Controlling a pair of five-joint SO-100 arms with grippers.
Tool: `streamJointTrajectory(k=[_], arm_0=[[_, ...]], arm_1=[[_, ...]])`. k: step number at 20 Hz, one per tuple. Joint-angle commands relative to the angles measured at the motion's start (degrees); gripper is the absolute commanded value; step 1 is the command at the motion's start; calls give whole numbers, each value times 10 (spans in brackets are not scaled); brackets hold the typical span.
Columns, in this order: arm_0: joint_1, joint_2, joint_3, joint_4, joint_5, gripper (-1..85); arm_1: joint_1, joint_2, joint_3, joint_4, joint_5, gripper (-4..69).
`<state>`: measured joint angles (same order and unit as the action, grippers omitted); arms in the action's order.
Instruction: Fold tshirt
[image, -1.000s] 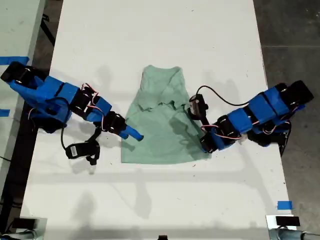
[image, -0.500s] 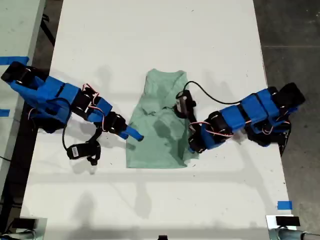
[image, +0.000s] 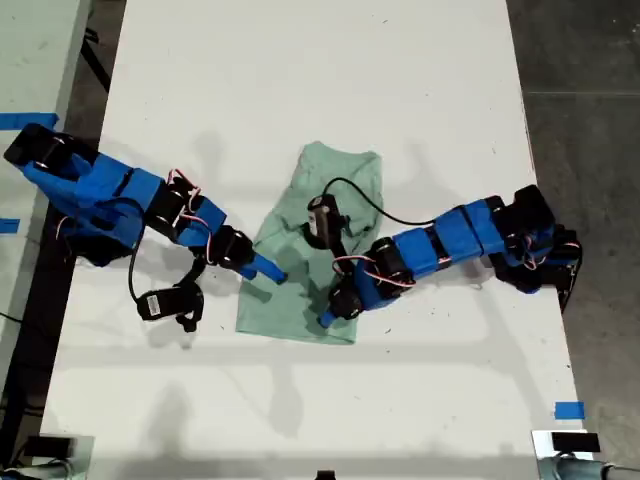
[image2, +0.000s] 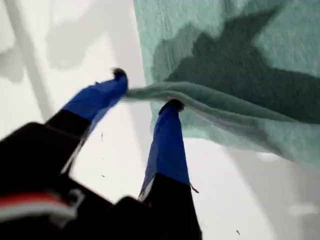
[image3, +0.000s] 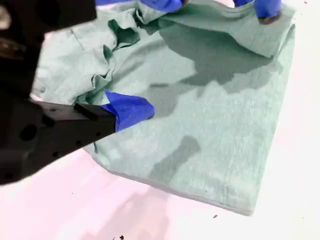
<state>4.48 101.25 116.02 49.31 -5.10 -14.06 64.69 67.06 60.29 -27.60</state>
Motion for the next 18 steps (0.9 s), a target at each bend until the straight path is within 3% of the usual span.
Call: streamJointTrajectory(k=[1, 7, 11, 15, 18], arm_0=[[-4, 0, -31, -6, -1, 317], [15, -1, -31, 13, -37, 320], [44, 3, -40, 90, -138, 303], [71, 3, -63, 175, -215, 298], [80, -7, -88, 224, -221, 292]], arm_1=[[20, 68, -36, -29, -46, 304], [62, 213, 124, -33, -79, 251], [87, 407, 338, -20, -65, 163], [92, 479, 433, 31, -43, 156], [91, 480, 454, 47, -27, 172]])
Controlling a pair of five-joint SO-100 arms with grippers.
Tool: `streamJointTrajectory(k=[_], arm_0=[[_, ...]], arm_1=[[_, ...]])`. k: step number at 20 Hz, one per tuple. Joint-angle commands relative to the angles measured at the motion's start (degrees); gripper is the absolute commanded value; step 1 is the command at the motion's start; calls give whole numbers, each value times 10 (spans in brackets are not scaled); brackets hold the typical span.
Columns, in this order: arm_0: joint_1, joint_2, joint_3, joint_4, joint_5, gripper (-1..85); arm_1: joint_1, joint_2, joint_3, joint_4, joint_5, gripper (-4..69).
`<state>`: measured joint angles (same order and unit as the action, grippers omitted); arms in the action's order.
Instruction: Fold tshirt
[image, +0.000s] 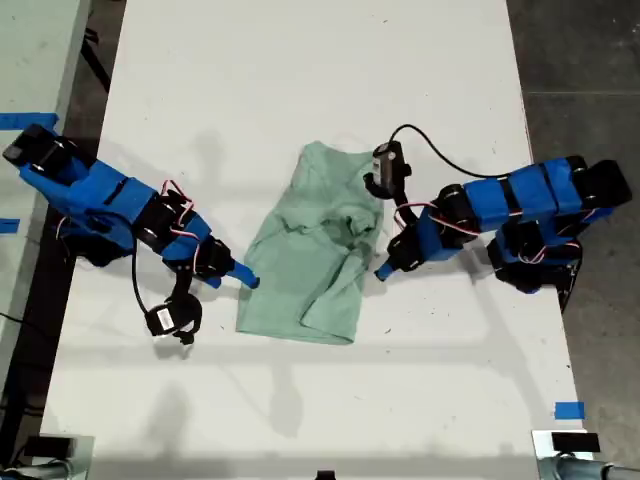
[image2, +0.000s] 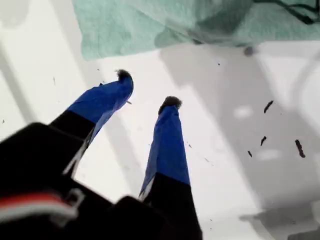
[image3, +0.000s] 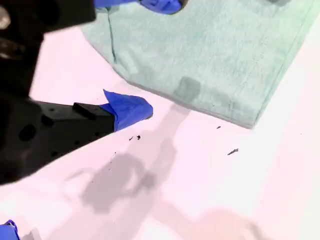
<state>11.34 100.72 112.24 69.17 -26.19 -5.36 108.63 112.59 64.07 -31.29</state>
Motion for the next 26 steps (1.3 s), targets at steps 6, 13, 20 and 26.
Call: streamJointTrajectory(k=[6, 13, 20, 26], arm_0=[[41, -183, -243, 89, 7, 301], [61, -314, -312, 66, -11, 314], [67, -297, -207, -62, -21, 314], [71, -304, -178, -95, -43, 291]], arm_1=[[2, 41, 1, 29, 15, 221], [-6, 42, -2, 29, 17, 219], [-15, 46, 1, 29, 21, 219], [-19, 50, 11, 21, 25, 219]])
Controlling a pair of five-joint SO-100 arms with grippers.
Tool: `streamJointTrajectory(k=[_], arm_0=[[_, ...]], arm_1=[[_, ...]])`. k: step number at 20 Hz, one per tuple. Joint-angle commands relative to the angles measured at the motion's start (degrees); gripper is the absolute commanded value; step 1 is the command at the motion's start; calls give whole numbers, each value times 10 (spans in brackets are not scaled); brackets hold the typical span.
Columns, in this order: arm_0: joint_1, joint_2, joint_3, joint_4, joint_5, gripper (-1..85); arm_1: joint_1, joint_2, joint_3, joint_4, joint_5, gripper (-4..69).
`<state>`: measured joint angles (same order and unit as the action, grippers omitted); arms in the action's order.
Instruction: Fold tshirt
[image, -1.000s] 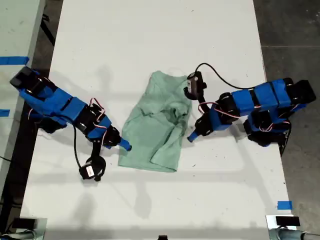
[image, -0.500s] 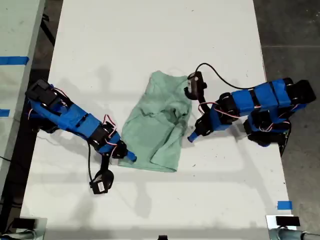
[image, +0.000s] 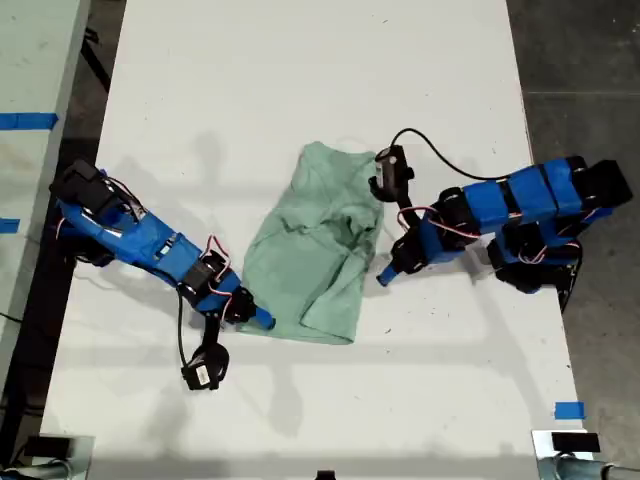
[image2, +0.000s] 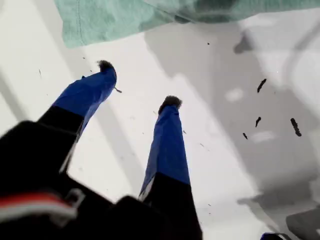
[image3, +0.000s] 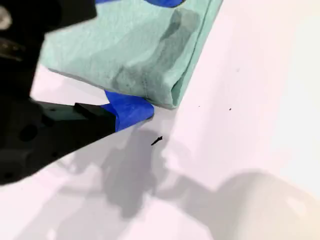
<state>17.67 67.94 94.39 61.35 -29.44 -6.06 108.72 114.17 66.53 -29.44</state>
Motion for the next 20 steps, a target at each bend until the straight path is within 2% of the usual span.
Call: streamJointTrajectory(k=[1, 4, 8, 11, 14, 16, 20], arm_0=[[8, 26, 12, -26, -14, 255], [4, 32, 33, -40, -15, 225], [-4, 57, 84, -83, -22, 62], [-4, 67, 83, -84, -23, 1], [0, 105, 101, -54, -43, 1], [-3, 180, 163, -62, -47, 1], [-18, 235, 104, 8, 5, 1]], arm_1=[[-14, 50, -4, -5, 8, 219], [-18, 52, 3, -9, 14, 219], [-23, 61, 14, -12, 21, 218], [-24, 71, 30, -25, 25, 217], [-24, 73, 33, -28, 25, 215], [-24, 75, 36, -29, 25, 215], [-25, 82, 44, -33, 26, 214]])
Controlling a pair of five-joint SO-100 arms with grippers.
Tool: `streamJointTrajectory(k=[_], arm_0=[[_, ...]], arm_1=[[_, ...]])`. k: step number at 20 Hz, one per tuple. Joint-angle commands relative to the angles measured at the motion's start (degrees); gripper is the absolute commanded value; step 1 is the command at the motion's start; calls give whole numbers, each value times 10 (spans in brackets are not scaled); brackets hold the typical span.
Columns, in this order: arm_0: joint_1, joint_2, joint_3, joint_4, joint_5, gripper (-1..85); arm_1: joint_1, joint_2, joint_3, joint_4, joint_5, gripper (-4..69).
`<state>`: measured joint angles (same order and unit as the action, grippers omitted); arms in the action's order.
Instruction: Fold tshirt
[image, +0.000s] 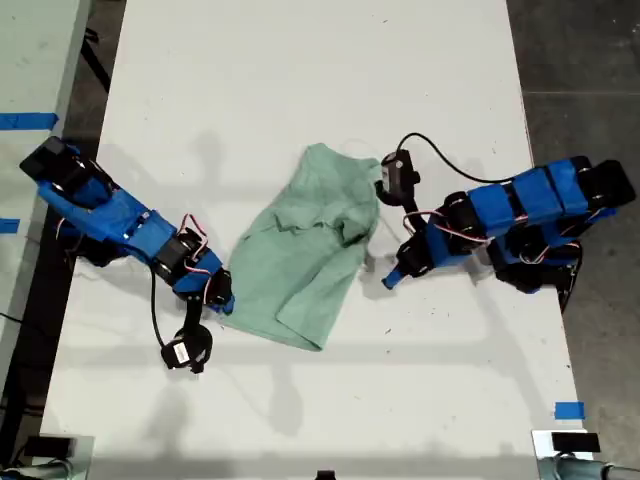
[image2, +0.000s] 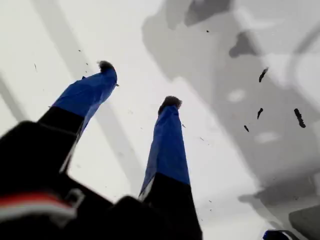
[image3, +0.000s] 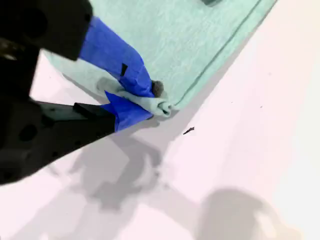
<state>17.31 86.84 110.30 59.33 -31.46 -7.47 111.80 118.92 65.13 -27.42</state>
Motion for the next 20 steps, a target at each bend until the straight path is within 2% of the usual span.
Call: streamJointTrajectory(k=[1, 6, 11, 12, 13, 14, 18, 20], arm_0=[[-22, 26, -101, 41, 53, 1], [-61, -139, -328, 49, 149, 1], [-79, -229, -412, -2, 205, 10], [-81, -240, -419, -5, 211, 48], [-81, -243, -425, -15, 227, 208], [-81, -243, -427, -20, 236, 297], [-76, -227, -432, -7, 255, 335], [-72, -208, -432, 22, 251, 338]], arm_1=[[-11, 51, -2, -21, 6, 213], [-18, 54, 2, -22, 16, 213], [-22, 54, -1, -22, 21, 214], [-23, 54, -2, -22, 20, 214], [-23, 54, -2, -22, 20, 215], [-24, 54, -2, -22, 21, 215], [-25, 54, -1, -22, 24, 218], [-26, 54, -1, -21, 24, 218]])
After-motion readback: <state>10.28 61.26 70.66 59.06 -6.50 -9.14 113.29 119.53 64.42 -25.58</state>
